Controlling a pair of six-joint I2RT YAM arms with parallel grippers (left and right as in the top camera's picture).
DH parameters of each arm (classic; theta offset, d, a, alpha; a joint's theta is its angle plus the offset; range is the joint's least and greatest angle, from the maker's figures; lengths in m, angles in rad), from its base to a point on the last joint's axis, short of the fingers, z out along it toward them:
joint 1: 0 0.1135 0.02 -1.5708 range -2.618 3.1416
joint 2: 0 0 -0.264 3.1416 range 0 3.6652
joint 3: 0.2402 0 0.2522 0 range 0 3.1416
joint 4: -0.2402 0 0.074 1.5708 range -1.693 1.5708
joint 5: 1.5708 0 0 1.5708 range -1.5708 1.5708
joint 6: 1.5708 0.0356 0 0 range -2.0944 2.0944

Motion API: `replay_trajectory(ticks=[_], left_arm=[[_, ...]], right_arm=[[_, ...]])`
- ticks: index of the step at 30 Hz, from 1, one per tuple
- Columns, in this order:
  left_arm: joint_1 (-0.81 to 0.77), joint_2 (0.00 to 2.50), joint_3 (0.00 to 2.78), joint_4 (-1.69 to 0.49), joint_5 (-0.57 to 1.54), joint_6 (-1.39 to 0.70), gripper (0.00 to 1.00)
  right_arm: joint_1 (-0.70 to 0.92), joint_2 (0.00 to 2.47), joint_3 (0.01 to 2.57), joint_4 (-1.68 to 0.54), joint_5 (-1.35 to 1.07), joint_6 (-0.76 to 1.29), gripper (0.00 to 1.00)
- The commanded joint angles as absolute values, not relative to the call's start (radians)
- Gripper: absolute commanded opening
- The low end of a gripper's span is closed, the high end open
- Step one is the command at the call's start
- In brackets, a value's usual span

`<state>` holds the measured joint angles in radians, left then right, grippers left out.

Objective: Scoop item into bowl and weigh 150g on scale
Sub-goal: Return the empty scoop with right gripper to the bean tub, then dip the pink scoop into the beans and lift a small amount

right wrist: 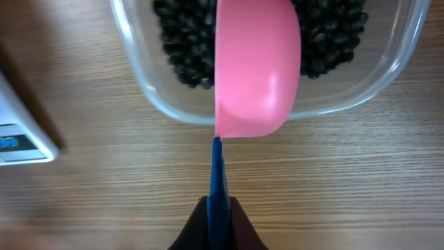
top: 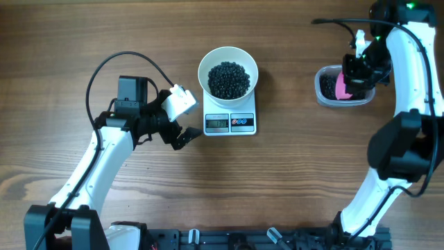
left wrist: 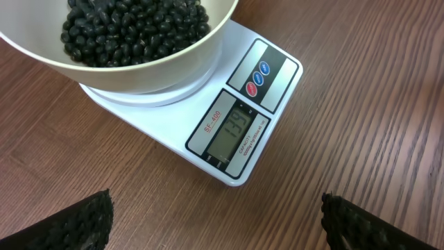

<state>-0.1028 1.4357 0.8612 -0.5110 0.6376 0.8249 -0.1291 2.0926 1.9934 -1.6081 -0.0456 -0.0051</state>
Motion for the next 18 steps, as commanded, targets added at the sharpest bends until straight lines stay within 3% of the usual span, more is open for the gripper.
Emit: replay_trajectory(ticks=[1,7,18], left_arm=[[-0.105,1.444,0.850,-0.508,0.660,0.822,1.00],[-0.105,1.444,0.850,-0.508,0.660,0.822,1.00],[-0.105,1.444,0.850,-0.508,0.660,0.822,1.00]], right_arm=[[-0.126,2.157,1.989,-1.604,0.016,-0.024,0.04],[-0.126,2.192,1.989,-1.563,0.020,-0.029,0.04],[-0.119,2.224,1.989,-1.564,-0.190,-0.160,0.04]])
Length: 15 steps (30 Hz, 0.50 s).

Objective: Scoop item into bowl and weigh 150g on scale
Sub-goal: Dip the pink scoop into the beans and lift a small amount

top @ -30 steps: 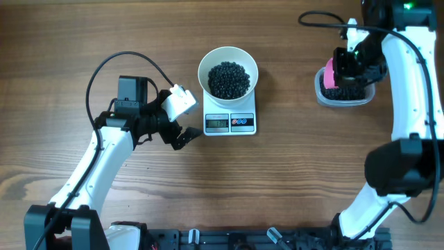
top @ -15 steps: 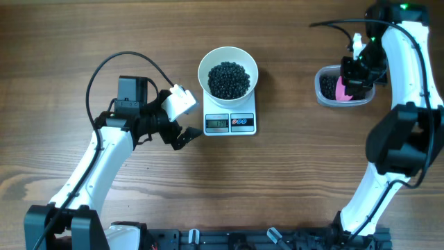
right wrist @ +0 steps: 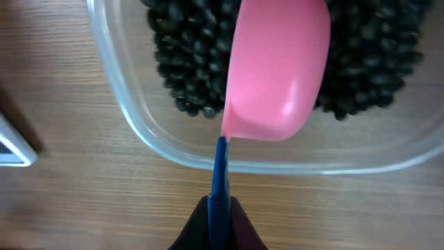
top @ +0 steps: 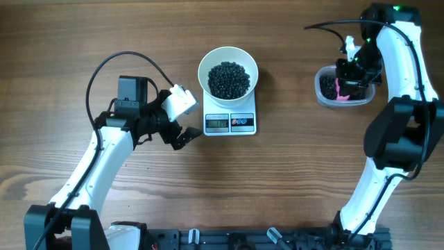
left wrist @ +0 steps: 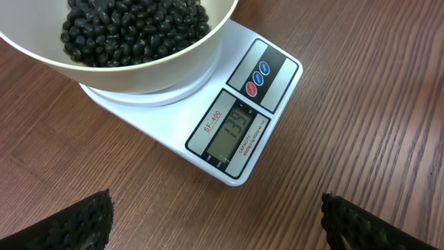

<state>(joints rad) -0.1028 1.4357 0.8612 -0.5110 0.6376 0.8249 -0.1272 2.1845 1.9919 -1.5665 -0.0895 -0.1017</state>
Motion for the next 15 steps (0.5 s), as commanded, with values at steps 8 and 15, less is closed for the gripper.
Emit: replay_trajectory(ticks=[8,15], left_arm=[[-0.105,1.444,0.850,-0.508,0.660,0.822,1.00],[-0.105,1.444,0.850,-0.508,0.660,0.822,1.00]], right_arm=[[-0.174,2.224,1.990,-1.582,-0.304,-0.236,0.04],[-0.268,2.224,1.990,-1.583,-0.361,-0.281,0.04]])
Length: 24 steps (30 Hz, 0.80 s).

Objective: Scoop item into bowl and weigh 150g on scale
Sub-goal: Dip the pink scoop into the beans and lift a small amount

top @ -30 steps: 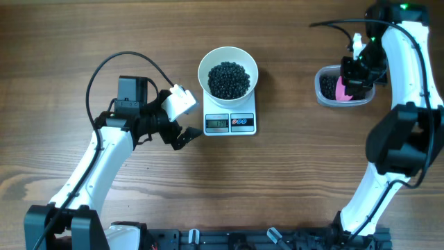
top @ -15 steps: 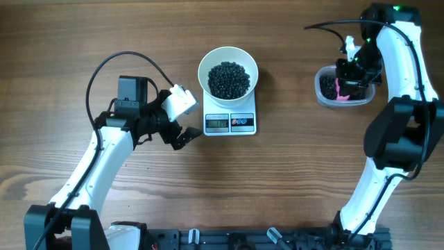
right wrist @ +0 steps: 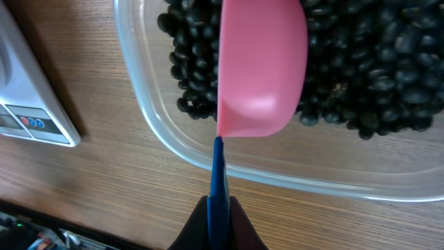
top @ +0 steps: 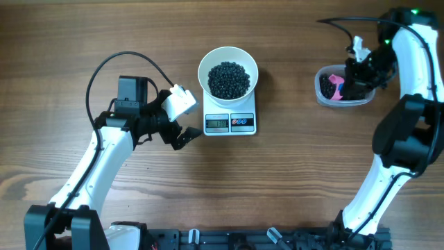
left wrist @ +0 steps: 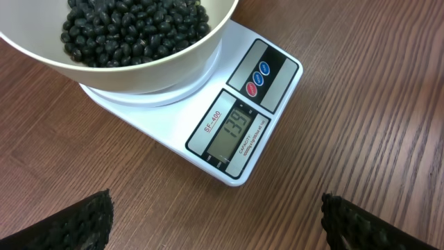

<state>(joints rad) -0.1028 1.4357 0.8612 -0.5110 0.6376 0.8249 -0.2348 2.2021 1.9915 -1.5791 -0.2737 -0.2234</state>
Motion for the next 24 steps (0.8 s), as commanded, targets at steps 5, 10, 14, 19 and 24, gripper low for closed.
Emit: replay_trajectory(ticks=[5,10,14,19,24], left_arm=[[-0.105,1.444,0.850,-0.508,0.660,0.822,1.00],[-0.105,1.444,0.850,-0.508,0.660,0.822,1.00],[-0.105,1.444,0.850,-0.508,0.660,0.822,1.00],[-0.105,1.444,0.850,-0.508,0.660,0.822,1.00],[-0.105,1.444,0.850,-0.508,0.660,0.822,1.00]], right_arm=[[-0.341,2.224,1.990,-1.591,-0.430,-0.337,0.04],[-0.405,2.224,1.990,-1.609,-0.467,-0.389,0.04],[-0.448,2.224,1.990,-1.609,-0.597,-0.460,0.04],[-0.476,2.223,1.990,-1.609,-0.688,-0.521,0.04],[-0.477,2.223,1.990,-1.609,-0.789,-0.561,0.04]])
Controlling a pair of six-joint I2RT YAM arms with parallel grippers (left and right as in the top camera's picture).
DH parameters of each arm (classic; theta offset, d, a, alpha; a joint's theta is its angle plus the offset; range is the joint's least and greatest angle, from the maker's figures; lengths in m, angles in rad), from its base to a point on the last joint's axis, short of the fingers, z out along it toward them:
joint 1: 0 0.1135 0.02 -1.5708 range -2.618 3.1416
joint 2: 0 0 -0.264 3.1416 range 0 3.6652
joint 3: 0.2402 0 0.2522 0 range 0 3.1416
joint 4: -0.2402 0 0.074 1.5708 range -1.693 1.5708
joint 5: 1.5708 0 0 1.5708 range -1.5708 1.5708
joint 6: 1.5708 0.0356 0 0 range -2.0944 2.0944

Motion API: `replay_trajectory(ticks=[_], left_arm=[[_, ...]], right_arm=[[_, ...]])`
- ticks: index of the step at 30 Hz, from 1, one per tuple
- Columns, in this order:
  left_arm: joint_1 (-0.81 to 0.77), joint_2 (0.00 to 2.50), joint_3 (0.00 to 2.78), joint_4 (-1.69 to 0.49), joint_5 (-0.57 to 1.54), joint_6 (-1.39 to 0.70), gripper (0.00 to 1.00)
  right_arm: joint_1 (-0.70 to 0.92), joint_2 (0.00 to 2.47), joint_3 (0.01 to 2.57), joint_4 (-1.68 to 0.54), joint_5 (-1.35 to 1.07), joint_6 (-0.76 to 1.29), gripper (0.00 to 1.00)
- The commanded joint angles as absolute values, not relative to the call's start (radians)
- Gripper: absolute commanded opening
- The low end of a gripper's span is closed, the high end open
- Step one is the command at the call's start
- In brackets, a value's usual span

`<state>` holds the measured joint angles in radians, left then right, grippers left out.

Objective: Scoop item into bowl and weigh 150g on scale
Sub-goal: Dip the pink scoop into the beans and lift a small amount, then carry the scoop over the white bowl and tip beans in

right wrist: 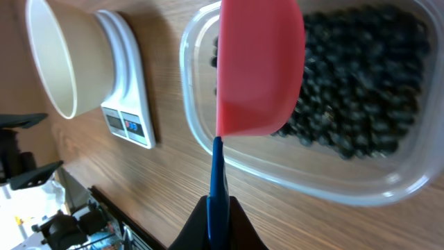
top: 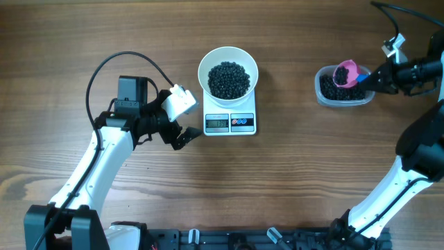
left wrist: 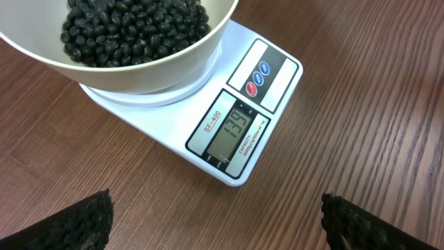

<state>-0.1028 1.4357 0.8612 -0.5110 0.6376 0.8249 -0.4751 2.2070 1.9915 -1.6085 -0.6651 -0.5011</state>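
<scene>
A white bowl of black beans sits on the white scale; the display reads 139. My right gripper is shut on the blue handle of a pink scoop, which holds beans above the clear tub of black beans at the right. In the right wrist view the scoop's pink underside covers part of the tub. My left gripper rests open on the table just left of the scale, fingertips wide apart.
A black cable loops from the left arm over the table's left half. The right arm reaches in from the right edge. Bare wooden table lies in front of the scale.
The right gripper has swung out to the right and the scoop, then down among the tub's beans, is now raised above the tub with beans in it. The left arm is unchanged.
The scale read 139 throughout and the left gripper stayed open beside it. The right gripper held the pink scoop over the tub's near rim, then further in above the beans, then down in them, and now holds it loaded above the tub.
</scene>
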Motion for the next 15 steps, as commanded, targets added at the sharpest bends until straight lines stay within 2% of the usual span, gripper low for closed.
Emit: replay_trajectory(ticks=[1,8,15], left_arm=[[-0.105,1.444,0.850,-0.508,0.660,0.822,1.00],[-0.105,1.444,0.850,-0.508,0.660,0.822,1.00],[-0.105,1.444,0.850,-0.508,0.660,0.822,1.00]], right_arm=[[-0.477,2.223,1.990,-1.609,-0.805,-0.562,0.04],[-0.438,2.223,1.990,-1.609,-0.957,-0.554,0.04],[-0.240,2.223,1.994,-1.593,-0.963,-0.464,0.04]])
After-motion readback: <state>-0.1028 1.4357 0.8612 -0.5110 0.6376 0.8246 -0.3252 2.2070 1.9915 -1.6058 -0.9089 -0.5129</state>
